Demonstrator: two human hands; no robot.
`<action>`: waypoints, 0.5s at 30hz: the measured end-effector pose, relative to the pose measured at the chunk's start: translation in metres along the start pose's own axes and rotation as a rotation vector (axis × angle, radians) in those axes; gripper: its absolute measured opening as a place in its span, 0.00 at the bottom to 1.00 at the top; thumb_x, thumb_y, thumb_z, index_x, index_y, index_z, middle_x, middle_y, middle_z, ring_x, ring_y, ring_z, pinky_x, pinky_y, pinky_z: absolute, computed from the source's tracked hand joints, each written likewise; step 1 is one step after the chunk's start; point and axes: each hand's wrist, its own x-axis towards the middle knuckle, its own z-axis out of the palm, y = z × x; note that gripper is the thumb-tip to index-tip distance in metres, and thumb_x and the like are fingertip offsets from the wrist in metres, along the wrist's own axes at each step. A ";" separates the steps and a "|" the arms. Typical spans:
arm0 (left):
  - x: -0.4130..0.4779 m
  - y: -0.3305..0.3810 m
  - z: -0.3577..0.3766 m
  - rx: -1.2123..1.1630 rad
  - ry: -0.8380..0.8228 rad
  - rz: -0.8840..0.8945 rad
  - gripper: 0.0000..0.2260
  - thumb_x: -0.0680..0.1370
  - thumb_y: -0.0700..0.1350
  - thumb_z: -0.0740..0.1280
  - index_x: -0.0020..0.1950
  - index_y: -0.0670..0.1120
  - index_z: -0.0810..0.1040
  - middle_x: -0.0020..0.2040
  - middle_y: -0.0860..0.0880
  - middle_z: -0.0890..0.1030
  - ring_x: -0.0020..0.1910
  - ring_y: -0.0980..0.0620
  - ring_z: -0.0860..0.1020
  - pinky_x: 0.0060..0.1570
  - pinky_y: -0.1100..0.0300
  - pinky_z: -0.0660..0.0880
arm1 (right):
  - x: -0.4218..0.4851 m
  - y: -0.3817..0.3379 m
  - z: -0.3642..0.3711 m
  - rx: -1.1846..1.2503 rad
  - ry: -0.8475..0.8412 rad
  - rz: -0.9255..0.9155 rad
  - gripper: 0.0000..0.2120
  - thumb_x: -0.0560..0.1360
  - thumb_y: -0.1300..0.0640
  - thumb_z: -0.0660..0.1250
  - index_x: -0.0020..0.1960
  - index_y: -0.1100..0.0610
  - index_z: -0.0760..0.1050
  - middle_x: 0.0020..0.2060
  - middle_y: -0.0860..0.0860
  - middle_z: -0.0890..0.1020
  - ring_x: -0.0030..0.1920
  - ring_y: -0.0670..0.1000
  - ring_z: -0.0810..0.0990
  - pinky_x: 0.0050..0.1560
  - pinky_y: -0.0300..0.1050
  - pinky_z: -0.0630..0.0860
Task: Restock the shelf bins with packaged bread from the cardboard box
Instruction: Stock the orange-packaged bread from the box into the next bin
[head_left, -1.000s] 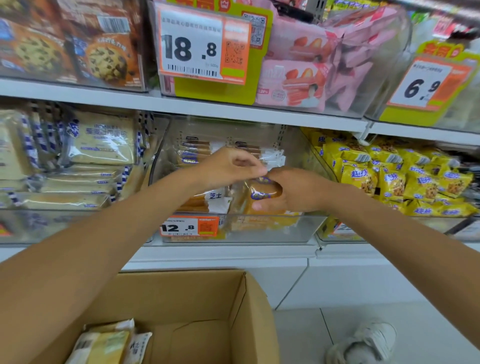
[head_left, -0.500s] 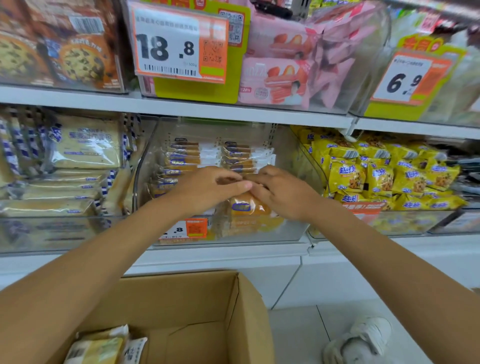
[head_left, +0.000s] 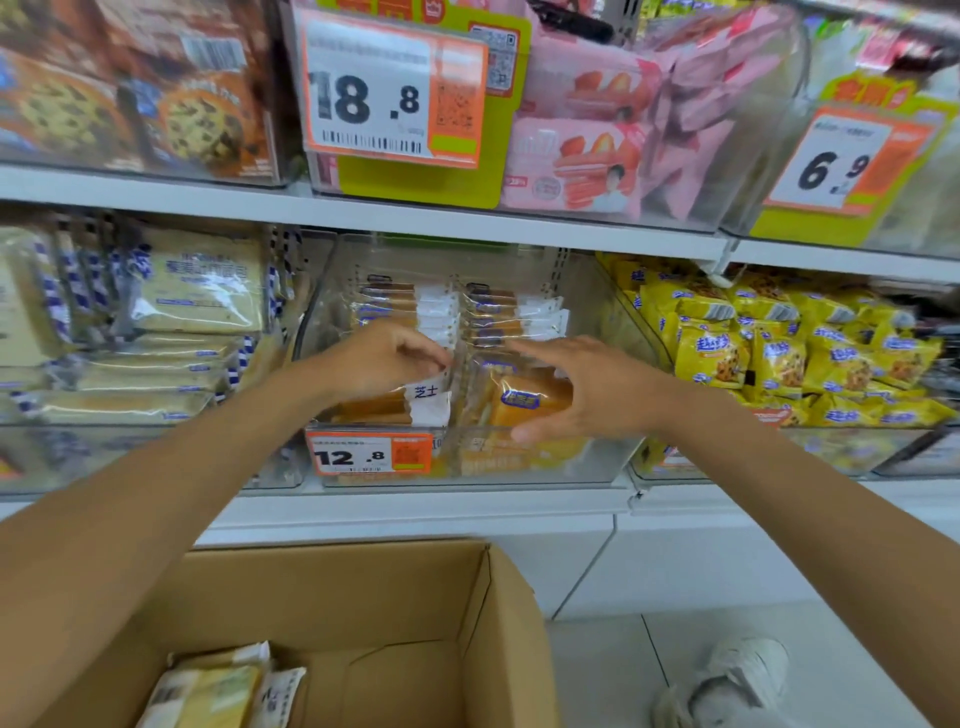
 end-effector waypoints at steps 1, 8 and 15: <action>0.000 -0.002 0.003 0.024 -0.026 0.000 0.12 0.78 0.38 0.70 0.60 0.48 0.82 0.55 0.51 0.83 0.51 0.60 0.79 0.58 0.67 0.75 | 0.004 0.001 0.003 0.007 -0.015 -0.042 0.47 0.66 0.33 0.72 0.78 0.44 0.56 0.73 0.46 0.66 0.72 0.50 0.63 0.71 0.46 0.61; 0.002 0.013 0.018 -0.112 -0.045 0.018 0.17 0.74 0.40 0.74 0.61 0.53 0.81 0.46 0.51 0.79 0.44 0.57 0.76 0.47 0.66 0.72 | -0.004 0.018 0.022 0.062 0.086 -0.039 0.39 0.73 0.42 0.70 0.77 0.35 0.52 0.79 0.40 0.43 0.79 0.46 0.45 0.76 0.53 0.58; 0.010 0.020 0.025 -0.039 -0.043 0.084 0.06 0.74 0.48 0.74 0.47 0.47 0.82 0.42 0.52 0.83 0.47 0.50 0.82 0.53 0.53 0.77 | -0.027 0.023 -0.019 0.151 0.289 0.034 0.19 0.76 0.49 0.70 0.65 0.41 0.71 0.54 0.44 0.79 0.48 0.28 0.73 0.45 0.23 0.66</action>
